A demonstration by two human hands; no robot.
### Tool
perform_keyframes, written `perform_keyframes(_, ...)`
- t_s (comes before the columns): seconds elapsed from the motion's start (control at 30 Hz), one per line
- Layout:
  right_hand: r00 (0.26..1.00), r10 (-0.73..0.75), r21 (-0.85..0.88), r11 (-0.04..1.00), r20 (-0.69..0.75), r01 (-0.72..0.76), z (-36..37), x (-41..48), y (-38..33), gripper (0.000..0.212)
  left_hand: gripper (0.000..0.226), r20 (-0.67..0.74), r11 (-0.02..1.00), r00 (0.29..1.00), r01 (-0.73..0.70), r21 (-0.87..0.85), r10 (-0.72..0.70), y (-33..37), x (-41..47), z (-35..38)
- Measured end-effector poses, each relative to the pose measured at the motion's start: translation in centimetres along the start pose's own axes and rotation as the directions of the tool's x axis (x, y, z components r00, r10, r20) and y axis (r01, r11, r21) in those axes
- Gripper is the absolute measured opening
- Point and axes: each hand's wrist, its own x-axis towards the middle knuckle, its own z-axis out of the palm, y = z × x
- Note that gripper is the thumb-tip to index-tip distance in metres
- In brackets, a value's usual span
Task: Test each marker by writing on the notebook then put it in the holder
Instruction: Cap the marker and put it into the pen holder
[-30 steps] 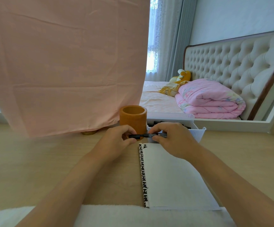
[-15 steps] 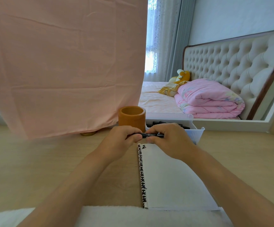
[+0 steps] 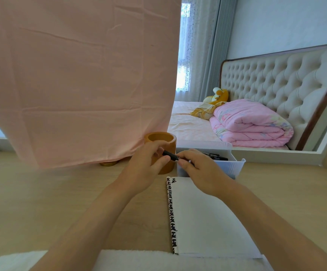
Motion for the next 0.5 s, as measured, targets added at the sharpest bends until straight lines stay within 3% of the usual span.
perform_keyframes(0.2,0.973,0.121,0.151,0.984,-0.198,-0.092,-1.5,4.0,-1.8,0.011,0.060,-0.110,0.972,0.969,0.230,0.056,-0.223,-2.3,3.3,-0.1)
perform_keyframes(0.3,0.946,0.126,0.177,0.981,-0.300,-0.074,-2.5,7.3,-3.3,0.016,0.079,-0.125,0.930,0.921,0.365,-0.047,-0.368,-3.0,4.6,0.5)
perform_keyframes(0.4,0.942,0.104,0.154,0.987,-0.319,-0.056,-2.0,9.7,-3.7,0.018,0.089,-0.122,0.911,0.905,0.395,-0.116,-0.407,-3.4,4.6,1.8)
perform_keyframes(0.5,0.954,0.115,0.103,0.991,-0.277,-0.089,-0.7,11.3,-3.3,0.022,0.081,-0.166,0.916,0.905,0.369,-0.156,-0.392,-4.2,4.5,2.3)
